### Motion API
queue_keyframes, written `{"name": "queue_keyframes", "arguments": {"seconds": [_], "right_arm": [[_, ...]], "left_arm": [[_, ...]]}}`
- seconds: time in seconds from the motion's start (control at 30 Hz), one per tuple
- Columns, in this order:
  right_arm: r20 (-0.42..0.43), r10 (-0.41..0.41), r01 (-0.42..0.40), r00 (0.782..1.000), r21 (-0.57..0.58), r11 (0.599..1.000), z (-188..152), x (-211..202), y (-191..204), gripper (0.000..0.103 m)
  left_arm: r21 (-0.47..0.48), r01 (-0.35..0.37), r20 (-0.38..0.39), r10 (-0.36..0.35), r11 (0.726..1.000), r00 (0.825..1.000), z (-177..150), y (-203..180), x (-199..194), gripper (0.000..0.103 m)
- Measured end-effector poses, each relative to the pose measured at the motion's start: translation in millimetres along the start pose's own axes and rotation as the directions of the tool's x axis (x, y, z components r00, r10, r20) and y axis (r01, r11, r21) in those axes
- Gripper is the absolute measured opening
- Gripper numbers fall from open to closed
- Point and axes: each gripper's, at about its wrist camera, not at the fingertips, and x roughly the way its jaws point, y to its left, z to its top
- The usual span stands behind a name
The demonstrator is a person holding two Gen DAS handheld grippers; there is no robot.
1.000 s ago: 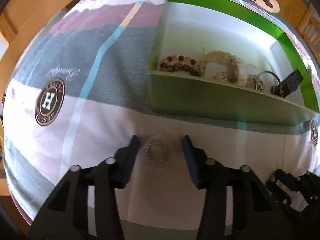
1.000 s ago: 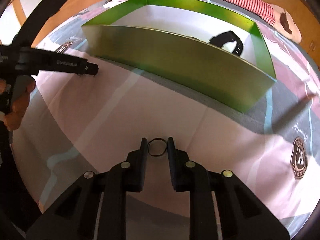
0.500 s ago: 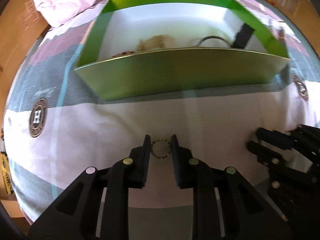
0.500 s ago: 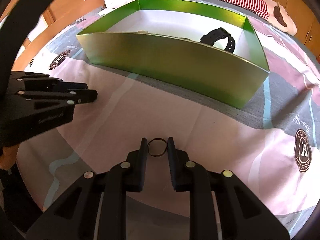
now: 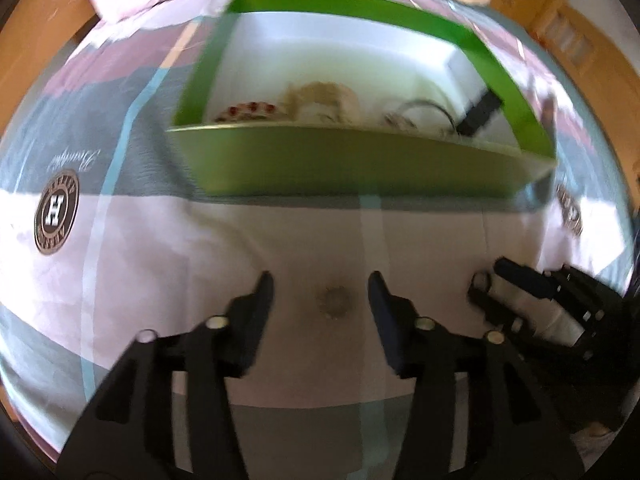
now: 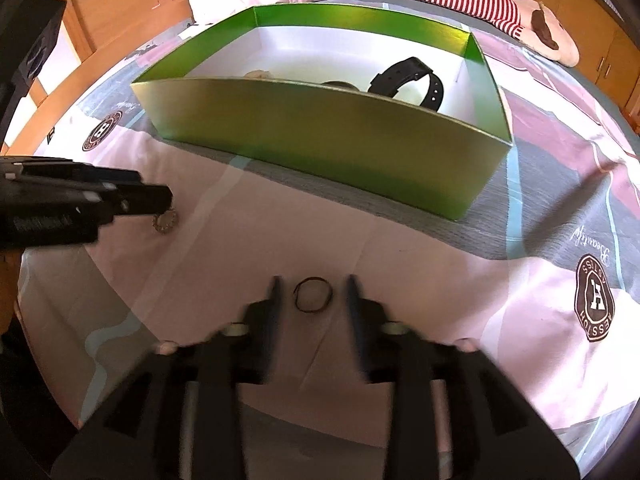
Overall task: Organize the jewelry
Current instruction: 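Grasp the small gold beaded ring with the left tool while the right tool reaches the black ring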
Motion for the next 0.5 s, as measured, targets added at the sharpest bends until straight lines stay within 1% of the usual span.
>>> {"name": "queue_keyframes", "arguments": {"seconds": [0.1,0.2,0.27,0.37,0.5], "right_arm": [[0.004,0.004,-0.004,1.0,-0.009,1.0,0.8,-1.0,1.8,0.046],[-0.004,0.005,-0.005,1.0,-0.011,1.0,0.6,1.0,2.6,0.046],[-0.008,0.002,-0.002,1.0,-0.014,1.0,0.3,2.2,3.8,0.046],[-0.011,0.002,-0.002,1.0,-0.018,1.0,0.1,3.4,5.6,0.046],[-0.017,-0.001,0.001,1.0,-0.025,1.0,-1.2,6.0,7.7,0.046]], "left_arm": [[-0.066,0.04,-0.006,-0.041,0.997,0.999,4.9,16.0,-3.8,0.05],[-0.109,0.051,-0.019,-0.054,0.993,0.998,4.4,23.6,-0.8,0.047],[-0.094,0.049,-0.031,-0.052,0.994,0.998,1.3,22.6,1.6,0.047],[-0.029,0.023,-0.035,-0.024,0.999,0.999,-2.3,4.9,6.0,0.047],[0.042,-0.034,-0.005,0.034,0.999,0.999,-7.7,-11.8,7.7,0.047]]}}
